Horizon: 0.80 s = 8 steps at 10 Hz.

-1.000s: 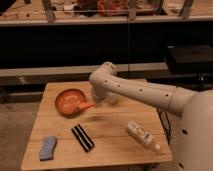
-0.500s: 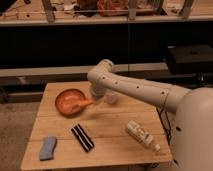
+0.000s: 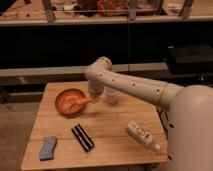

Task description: Place the pepper in the ceramic bowl

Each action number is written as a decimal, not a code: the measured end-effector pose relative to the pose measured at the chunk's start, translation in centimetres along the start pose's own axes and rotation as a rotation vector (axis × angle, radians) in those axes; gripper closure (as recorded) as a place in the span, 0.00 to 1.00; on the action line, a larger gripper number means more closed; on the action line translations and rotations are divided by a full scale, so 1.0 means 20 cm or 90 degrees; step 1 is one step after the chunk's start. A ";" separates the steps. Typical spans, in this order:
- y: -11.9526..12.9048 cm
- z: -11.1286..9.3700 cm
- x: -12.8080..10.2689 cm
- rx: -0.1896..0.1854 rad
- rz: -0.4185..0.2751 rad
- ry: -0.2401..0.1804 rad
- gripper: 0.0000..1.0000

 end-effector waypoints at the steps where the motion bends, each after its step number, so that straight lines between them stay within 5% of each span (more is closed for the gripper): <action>1: -0.02 0.01 -0.02 0.000 -0.002 -0.001 1.00; 8: -0.11 0.05 -0.07 0.006 -0.014 -0.001 1.00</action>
